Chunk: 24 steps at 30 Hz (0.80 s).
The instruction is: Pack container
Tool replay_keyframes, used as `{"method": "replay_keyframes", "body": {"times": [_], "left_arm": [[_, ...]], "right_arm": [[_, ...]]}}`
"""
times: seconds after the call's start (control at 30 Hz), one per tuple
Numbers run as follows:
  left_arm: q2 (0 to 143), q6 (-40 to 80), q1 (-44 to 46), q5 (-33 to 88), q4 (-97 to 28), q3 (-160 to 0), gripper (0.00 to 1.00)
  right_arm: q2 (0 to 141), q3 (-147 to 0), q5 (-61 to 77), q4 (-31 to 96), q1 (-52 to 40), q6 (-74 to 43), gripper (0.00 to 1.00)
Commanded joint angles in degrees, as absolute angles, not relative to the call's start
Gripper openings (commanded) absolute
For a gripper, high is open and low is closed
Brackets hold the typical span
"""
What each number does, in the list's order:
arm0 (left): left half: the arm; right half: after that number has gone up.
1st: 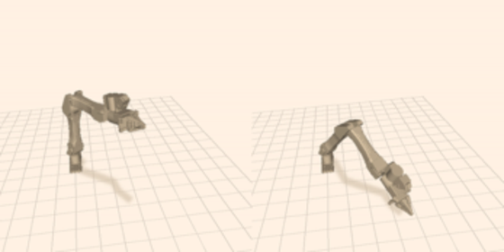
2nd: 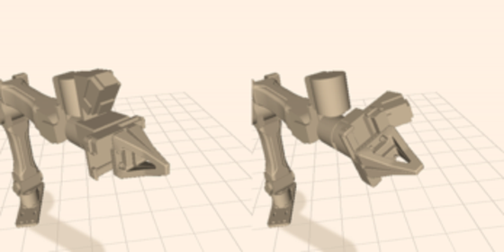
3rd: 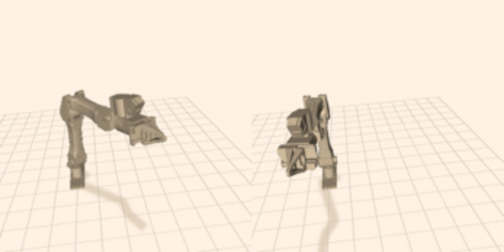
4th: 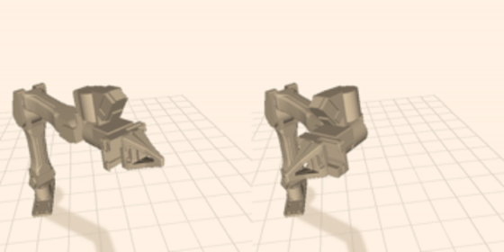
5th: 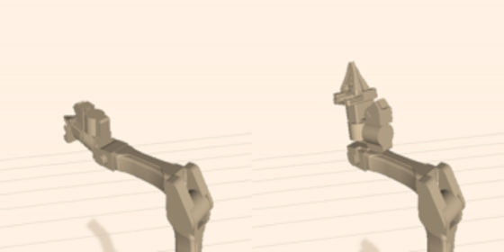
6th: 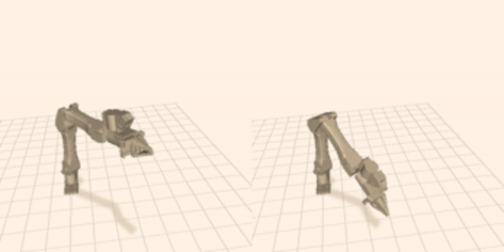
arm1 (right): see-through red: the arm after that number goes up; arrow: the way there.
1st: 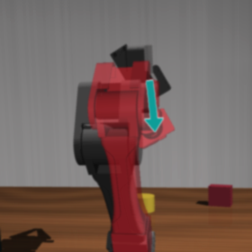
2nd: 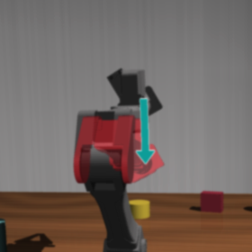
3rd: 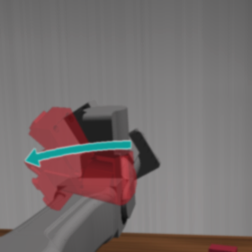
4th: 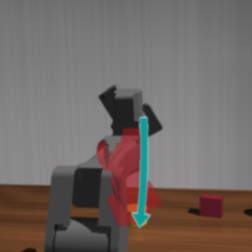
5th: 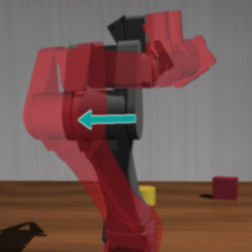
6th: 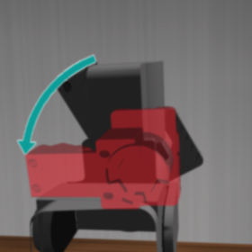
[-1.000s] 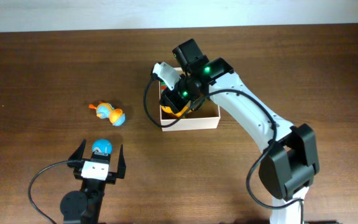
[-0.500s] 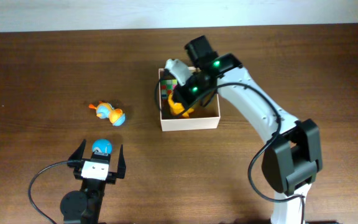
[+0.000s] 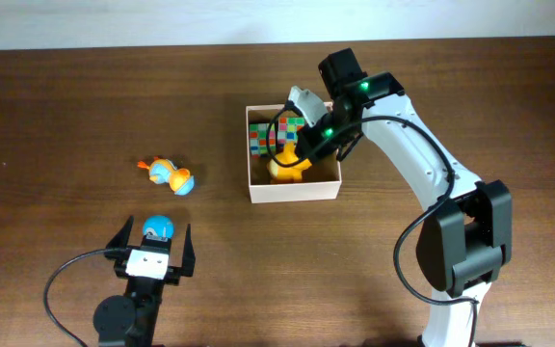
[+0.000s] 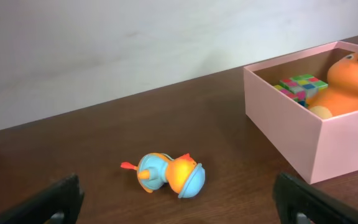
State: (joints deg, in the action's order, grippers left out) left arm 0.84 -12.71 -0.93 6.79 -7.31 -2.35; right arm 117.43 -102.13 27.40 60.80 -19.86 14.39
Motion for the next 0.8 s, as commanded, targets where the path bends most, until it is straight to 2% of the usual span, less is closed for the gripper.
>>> {"method": "replay_keyframes", "body": {"times": [0.0, 0.43, 0.77], "left_arm": [[0.34, -13.37, -1.28, 6.37, -7.18, -1.96, 0.99], [0.34, -13.37, -1.28, 6.37, -7.18, -1.96, 0.99], [0.34, -13.37, -1.28, 6.37, -7.18, -1.96, 0.99]], "right_arm": [[118.13, -102.76, 26.24, 62.43, -20.12, 14.74, 0.04], [116.14, -104.86, 26.24, 68.95, -20.12, 14.72, 0.04], [115.0, -120.77, 24.71, 76.82, -20.12, 14.76, 0.06]]}}
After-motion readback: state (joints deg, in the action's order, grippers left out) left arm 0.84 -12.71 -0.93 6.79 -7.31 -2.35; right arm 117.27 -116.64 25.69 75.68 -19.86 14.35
